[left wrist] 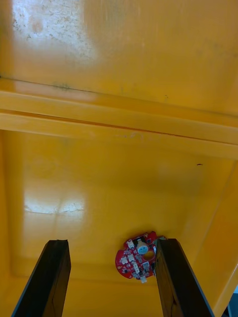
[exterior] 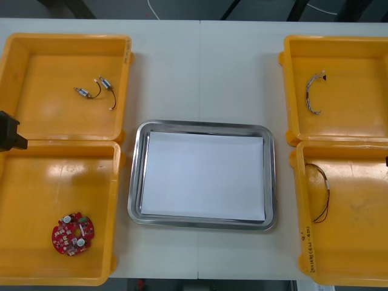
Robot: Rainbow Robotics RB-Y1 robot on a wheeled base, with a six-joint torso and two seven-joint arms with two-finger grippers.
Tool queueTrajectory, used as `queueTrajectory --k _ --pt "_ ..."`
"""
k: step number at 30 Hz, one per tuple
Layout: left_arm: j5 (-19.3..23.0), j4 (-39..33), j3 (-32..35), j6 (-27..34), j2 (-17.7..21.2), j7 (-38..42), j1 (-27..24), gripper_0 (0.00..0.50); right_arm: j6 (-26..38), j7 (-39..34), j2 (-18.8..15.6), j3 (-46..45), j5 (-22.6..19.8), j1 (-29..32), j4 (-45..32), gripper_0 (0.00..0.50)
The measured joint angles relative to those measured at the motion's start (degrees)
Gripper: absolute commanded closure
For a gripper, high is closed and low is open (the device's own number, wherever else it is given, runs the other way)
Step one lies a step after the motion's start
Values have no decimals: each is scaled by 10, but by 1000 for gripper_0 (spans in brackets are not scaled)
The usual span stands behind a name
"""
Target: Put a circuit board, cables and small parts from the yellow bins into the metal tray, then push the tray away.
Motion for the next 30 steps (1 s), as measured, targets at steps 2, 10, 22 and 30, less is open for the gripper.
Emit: queueTrajectory --k 2,10,22,30 --pt "0 0 0 0 0 0 0 0 0 0 0 0 0 0 0 0" --pt "0 0 0 0 0 0 0 0 0 0 0 0 0 0 0 0" --pt "0 0 0 0 0 0 0 0 0 0 0 0 0 0 0 0" --pt "0 0 0 0 0 0 0 0 0 0 0 0 0 0 0 0"
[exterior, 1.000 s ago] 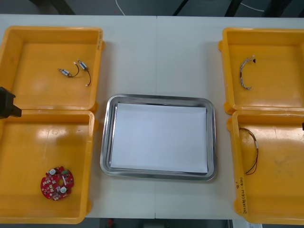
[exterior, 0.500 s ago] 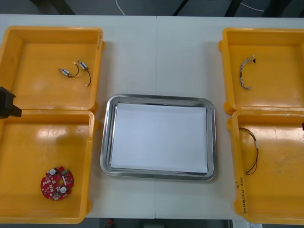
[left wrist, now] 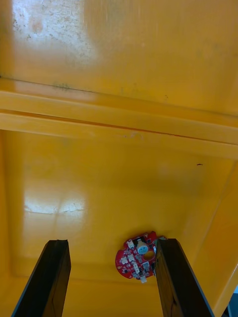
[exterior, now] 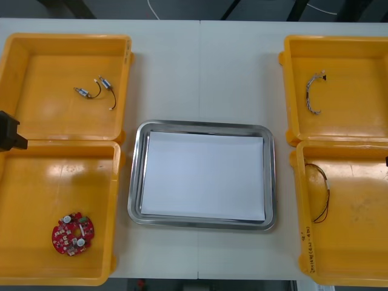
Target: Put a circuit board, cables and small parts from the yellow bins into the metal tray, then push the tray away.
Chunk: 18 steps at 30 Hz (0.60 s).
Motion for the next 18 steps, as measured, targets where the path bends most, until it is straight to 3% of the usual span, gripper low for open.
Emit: queueTrajectory --k 18 --pt "0 0 0 0 0 0 0 0 0 0 0 0 0 0 0 0"
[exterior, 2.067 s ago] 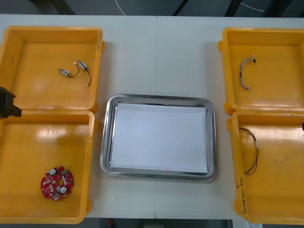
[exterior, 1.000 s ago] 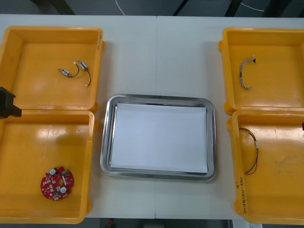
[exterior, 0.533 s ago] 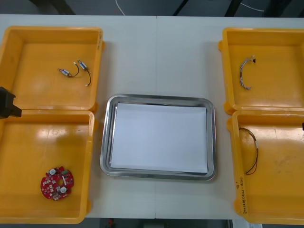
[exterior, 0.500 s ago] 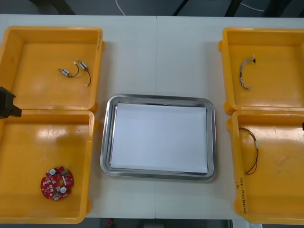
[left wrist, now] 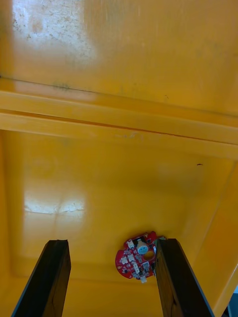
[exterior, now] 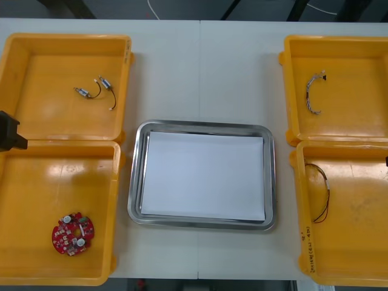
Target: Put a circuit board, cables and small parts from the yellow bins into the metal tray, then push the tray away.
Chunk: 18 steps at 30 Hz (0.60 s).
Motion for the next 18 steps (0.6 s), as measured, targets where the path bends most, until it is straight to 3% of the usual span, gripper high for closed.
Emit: queueTrajectory --k 18 --pt "8 0 -1 0 5 0 24 0 0 0 0 -1 0 0 0 0"
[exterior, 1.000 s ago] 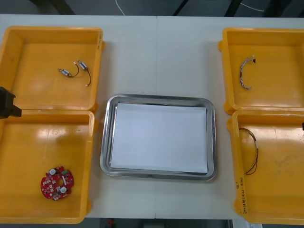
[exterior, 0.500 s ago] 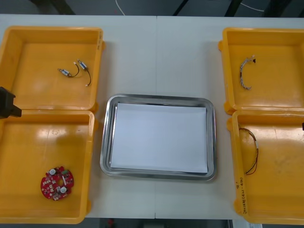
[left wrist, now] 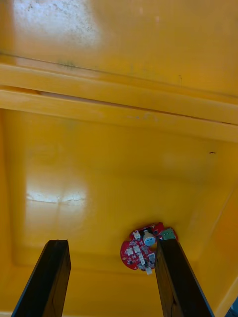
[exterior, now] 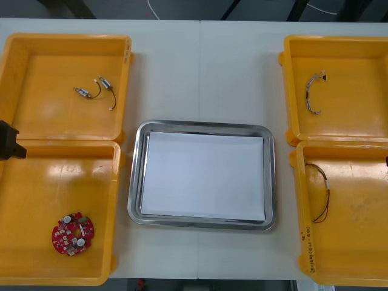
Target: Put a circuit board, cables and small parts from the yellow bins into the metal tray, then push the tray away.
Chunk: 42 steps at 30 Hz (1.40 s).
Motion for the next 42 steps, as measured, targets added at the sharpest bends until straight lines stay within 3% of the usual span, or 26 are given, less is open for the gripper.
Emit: queueTrajectory --k 9,18,26,38,42 --pt "41 0 0 -15 38 -7 30 0 0 0 0 -4 2 29 -22 0" --pt "70 -31 0 -84 73 -185 82 0 0 0 0 1 2 44 -26 0" --pt "98 -67 -2 -157 103 -198 139 0 -4 -2 0 15 -2 45 -27 0" --pt "81 -113 -89 -233 156 -202 161 0 -49 -37 26 71 33 43 -27 0" --pt "63 -113 -120 -263 166 -249 161 0 -49 -37 47 76 45 39 -27 0"
